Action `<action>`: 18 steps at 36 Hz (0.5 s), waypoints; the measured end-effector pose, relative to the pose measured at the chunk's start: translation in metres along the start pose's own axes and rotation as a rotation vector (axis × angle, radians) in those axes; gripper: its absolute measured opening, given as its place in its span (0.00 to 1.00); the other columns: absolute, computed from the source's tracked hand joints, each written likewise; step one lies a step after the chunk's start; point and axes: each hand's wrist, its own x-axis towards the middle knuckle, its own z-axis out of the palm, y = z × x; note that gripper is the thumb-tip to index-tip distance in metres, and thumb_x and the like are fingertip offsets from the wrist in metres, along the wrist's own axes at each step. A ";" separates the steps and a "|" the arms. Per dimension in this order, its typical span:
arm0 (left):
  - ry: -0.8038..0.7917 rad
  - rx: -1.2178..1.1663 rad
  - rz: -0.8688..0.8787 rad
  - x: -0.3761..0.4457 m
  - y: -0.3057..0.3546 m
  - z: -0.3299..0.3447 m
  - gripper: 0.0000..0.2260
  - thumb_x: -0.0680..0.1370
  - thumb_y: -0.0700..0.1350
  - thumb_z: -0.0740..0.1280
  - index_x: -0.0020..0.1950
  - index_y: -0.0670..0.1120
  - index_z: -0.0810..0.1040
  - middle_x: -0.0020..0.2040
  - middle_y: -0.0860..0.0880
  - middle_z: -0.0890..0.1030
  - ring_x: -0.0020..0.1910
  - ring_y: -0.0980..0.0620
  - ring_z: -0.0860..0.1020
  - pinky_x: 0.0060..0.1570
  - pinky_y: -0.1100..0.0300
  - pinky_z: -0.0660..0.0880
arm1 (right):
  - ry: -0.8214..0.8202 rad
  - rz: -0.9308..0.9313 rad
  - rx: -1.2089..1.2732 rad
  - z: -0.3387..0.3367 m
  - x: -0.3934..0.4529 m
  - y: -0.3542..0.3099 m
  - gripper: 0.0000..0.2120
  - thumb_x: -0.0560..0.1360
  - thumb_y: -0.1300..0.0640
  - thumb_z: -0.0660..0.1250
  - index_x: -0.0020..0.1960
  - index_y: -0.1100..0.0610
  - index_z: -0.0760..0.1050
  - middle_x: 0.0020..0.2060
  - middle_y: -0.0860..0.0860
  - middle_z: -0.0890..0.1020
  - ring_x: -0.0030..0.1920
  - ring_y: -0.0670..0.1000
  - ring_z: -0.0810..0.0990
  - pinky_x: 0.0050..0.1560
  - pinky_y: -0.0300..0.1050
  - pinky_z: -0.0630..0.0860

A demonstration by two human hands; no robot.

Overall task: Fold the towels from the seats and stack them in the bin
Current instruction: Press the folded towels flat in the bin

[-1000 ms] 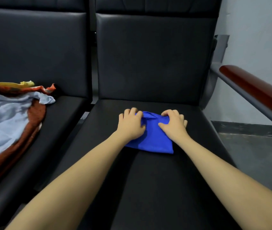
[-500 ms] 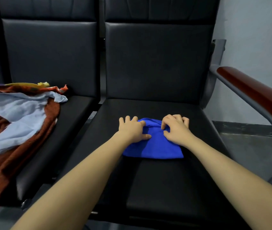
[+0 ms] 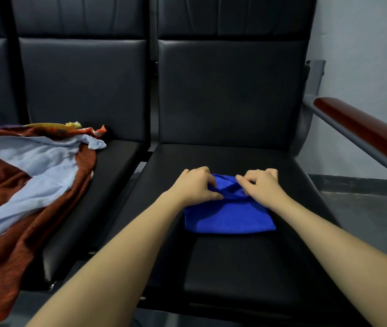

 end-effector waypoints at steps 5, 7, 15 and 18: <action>0.009 -0.067 -0.153 -0.007 0.010 0.002 0.29 0.81 0.59 0.53 0.43 0.38 0.82 0.34 0.45 0.78 0.39 0.45 0.78 0.41 0.56 0.67 | 0.096 0.085 0.015 0.001 0.001 -0.004 0.08 0.79 0.50 0.62 0.47 0.54 0.76 0.33 0.47 0.76 0.43 0.49 0.75 0.53 0.46 0.69; 0.037 -0.018 -0.162 -0.006 0.009 0.003 0.23 0.81 0.56 0.56 0.44 0.40 0.80 0.39 0.46 0.81 0.42 0.46 0.78 0.40 0.56 0.71 | 0.099 0.075 -0.029 -0.001 0.002 -0.009 0.07 0.78 0.54 0.63 0.56 0.53 0.74 0.35 0.45 0.74 0.40 0.47 0.74 0.50 0.46 0.71; -0.084 0.047 -0.159 -0.002 -0.003 0.006 0.20 0.74 0.56 0.68 0.64 0.51 0.73 0.59 0.49 0.73 0.58 0.48 0.73 0.55 0.55 0.67 | -0.132 0.096 -0.191 0.000 0.004 -0.004 0.16 0.74 0.55 0.65 0.61 0.47 0.73 0.61 0.48 0.72 0.63 0.51 0.69 0.64 0.49 0.59; -0.124 0.058 -0.163 0.000 -0.005 0.006 0.26 0.73 0.61 0.68 0.67 0.53 0.71 0.63 0.49 0.70 0.64 0.47 0.68 0.61 0.52 0.65 | -0.225 0.120 -0.164 0.000 0.006 -0.005 0.18 0.74 0.57 0.64 0.63 0.47 0.72 0.64 0.47 0.72 0.65 0.50 0.69 0.65 0.48 0.58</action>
